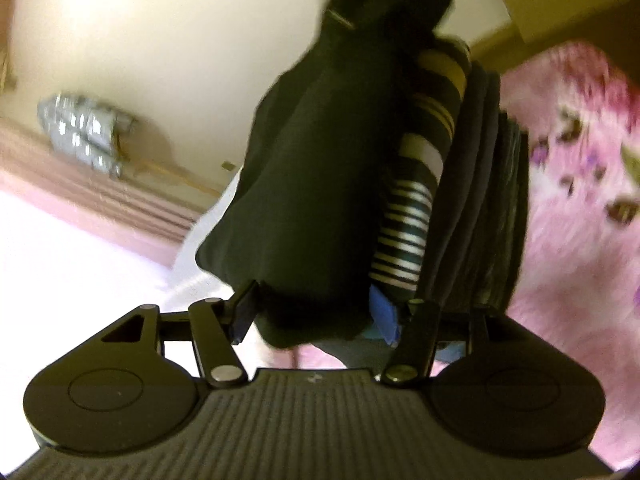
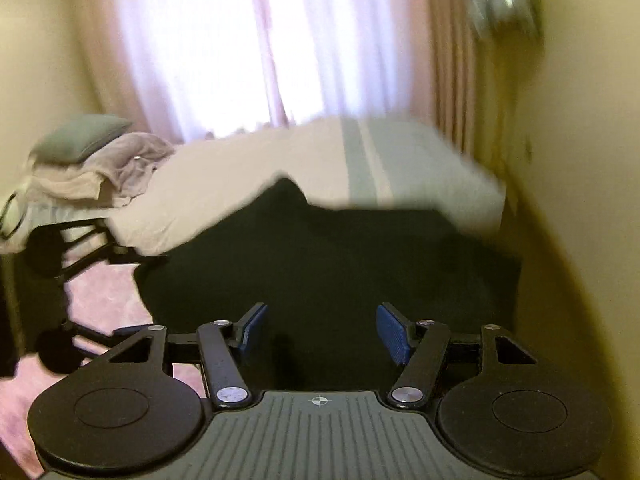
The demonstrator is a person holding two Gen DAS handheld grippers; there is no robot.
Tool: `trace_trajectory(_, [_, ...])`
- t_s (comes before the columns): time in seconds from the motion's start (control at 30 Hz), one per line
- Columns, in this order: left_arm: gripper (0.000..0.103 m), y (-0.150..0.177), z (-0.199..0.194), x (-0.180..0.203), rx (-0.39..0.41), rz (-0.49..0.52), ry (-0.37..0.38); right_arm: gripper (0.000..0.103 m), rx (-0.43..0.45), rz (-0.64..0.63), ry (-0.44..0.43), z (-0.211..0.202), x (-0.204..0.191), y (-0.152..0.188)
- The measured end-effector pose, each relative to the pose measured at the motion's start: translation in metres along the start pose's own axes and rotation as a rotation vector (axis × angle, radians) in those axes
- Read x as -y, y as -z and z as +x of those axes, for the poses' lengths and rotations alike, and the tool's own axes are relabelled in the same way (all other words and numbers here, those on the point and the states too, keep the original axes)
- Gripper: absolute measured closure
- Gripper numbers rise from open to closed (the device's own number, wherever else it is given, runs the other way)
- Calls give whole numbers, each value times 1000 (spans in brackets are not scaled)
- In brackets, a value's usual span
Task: Fold clothes
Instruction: 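Lower the jacket onto the clothes stack and open both tools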
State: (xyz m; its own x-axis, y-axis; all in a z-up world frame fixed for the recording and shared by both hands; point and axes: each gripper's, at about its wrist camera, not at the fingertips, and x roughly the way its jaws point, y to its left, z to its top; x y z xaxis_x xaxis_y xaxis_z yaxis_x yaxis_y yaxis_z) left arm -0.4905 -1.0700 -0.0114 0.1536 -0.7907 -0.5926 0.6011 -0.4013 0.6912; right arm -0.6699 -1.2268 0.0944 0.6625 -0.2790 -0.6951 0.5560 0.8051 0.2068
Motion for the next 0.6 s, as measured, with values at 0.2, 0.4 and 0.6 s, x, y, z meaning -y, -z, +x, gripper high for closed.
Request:
trace_trajectory(0.2, [48,4,-30,-49,107,-424,91,39,-13,52,4,-3,5,22])
trace_trajectory(0.4, [51,-2,11,-61,-8,-554,146,39,1,75,18,28,9,37])
trace_trajectory(0.6, [46,5,20,-62,-53,-607,161,39,-7,37,10,54,-6,46])
